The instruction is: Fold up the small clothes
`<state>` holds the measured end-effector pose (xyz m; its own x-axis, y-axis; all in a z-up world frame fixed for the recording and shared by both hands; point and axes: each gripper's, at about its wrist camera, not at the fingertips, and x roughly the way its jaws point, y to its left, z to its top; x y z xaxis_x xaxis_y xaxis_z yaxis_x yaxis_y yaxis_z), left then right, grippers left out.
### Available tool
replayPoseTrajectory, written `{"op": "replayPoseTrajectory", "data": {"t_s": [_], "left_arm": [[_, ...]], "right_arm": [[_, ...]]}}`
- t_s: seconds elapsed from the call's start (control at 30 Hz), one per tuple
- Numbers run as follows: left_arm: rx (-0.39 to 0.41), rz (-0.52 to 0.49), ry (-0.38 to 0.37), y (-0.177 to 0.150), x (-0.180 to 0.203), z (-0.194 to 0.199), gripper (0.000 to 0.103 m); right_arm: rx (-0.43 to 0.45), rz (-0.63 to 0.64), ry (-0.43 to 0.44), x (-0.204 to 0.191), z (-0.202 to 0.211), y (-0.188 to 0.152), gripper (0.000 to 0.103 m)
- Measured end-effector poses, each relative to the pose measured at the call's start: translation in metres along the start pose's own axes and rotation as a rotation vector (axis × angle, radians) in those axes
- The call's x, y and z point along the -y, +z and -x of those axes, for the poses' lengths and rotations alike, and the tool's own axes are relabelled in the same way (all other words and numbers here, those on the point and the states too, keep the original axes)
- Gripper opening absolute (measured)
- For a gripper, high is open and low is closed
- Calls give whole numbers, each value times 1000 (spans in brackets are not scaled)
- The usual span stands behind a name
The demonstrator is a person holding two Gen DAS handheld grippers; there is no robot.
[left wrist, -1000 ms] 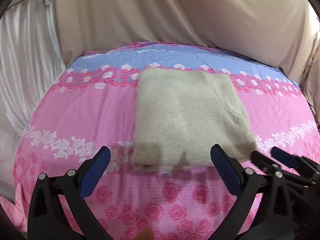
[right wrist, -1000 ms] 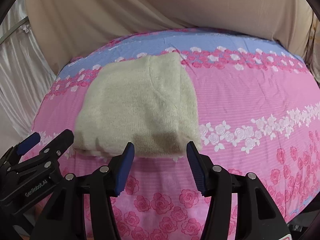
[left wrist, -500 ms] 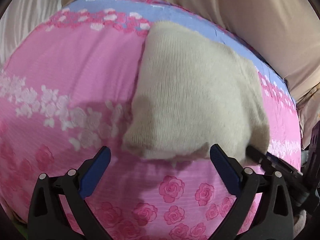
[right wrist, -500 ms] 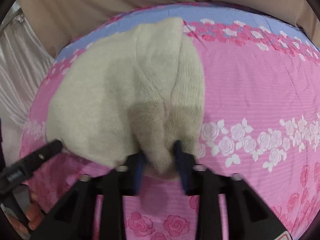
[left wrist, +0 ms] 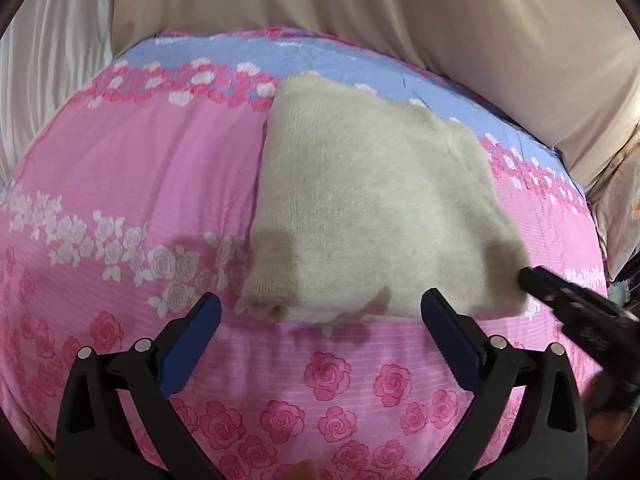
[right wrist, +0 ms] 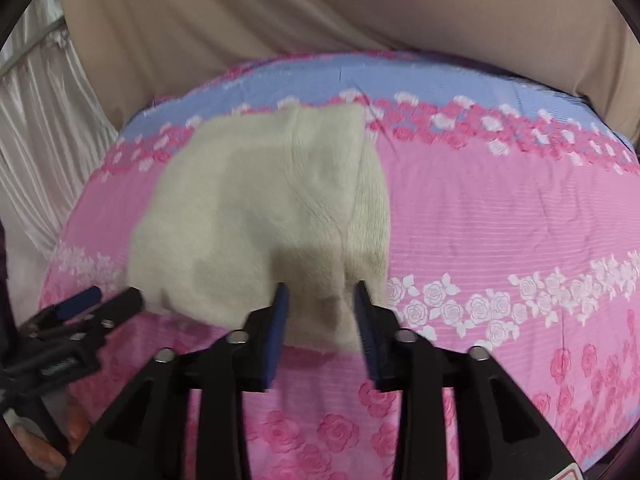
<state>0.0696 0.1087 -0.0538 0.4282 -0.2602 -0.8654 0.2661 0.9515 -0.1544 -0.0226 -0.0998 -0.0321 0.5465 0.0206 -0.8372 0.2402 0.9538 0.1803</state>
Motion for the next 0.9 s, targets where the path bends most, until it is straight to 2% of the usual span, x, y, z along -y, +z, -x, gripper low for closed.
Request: {"op": "replayPoseTrajectory", "data": {"t_s": [0.03, 0.17, 0.33, 0.47, 0.57, 0.7, 0.9], "left_arm": [[6, -2, 9, 1, 1, 2, 98], [44, 11, 5, 6, 3, 15, 98], [60, -13, 12, 9, 12, 23, 98], [78, -42, 78, 10, 17, 29, 98], [58, -25, 73, 11, 13, 28, 98], [34, -46, 134, 9, 15, 29, 98], [57, -61, 96, 5, 16, 34, 98]], "right_arm": [[16, -14, -4, -3, 9, -4, 49], [9, -57, -50, -12, 14, -12, 57], [-55, -125, -19, -8, 4, -29, 57], [-44, -123, -20, -13, 8, -36, 57], [-40, -125, -20, -15, 9, -38, 57], [-37, -121, -12, -18, 11, -40, 57], [-23, -108, -4, -24, 14, -42, 57]]}}
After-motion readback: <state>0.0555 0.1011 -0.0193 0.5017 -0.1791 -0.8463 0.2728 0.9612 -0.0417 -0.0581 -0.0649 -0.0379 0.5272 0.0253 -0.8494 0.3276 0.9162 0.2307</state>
